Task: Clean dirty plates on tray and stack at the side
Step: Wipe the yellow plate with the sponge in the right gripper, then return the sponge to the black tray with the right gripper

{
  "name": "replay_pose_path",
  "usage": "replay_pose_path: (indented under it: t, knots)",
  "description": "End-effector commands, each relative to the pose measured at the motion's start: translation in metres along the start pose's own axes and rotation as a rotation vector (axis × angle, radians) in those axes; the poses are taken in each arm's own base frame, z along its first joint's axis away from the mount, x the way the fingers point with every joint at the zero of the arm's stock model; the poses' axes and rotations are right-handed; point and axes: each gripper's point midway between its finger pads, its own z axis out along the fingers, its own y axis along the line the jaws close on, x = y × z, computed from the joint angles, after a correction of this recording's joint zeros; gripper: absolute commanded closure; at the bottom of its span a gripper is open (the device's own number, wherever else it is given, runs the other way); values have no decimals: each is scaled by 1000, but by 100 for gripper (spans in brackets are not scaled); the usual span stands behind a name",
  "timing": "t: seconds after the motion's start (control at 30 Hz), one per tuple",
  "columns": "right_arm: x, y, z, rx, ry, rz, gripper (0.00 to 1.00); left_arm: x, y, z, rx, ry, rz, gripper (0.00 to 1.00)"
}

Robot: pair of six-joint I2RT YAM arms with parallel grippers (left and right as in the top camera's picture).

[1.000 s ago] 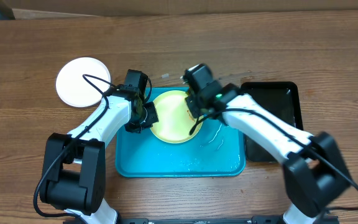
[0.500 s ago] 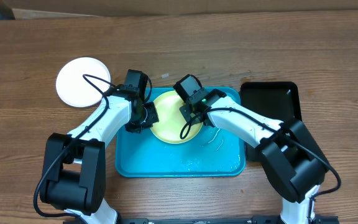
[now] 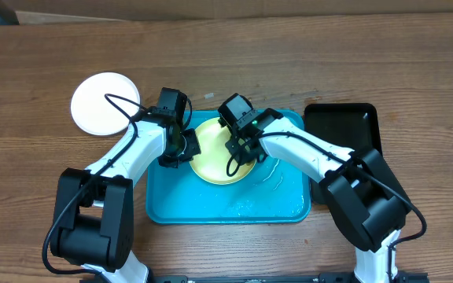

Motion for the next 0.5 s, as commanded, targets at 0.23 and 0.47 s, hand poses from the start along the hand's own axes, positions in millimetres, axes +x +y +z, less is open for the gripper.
replay_pose_path:
  t: [0.23,0.47]
  knots:
    - [-39,53,-22,-336,-90,47,96,2,-1,-3,-1,-9,-6,96]
    - [-67,-9,-70,-298,-129,184,96,2,0,-3,-2,-8,-3,96]
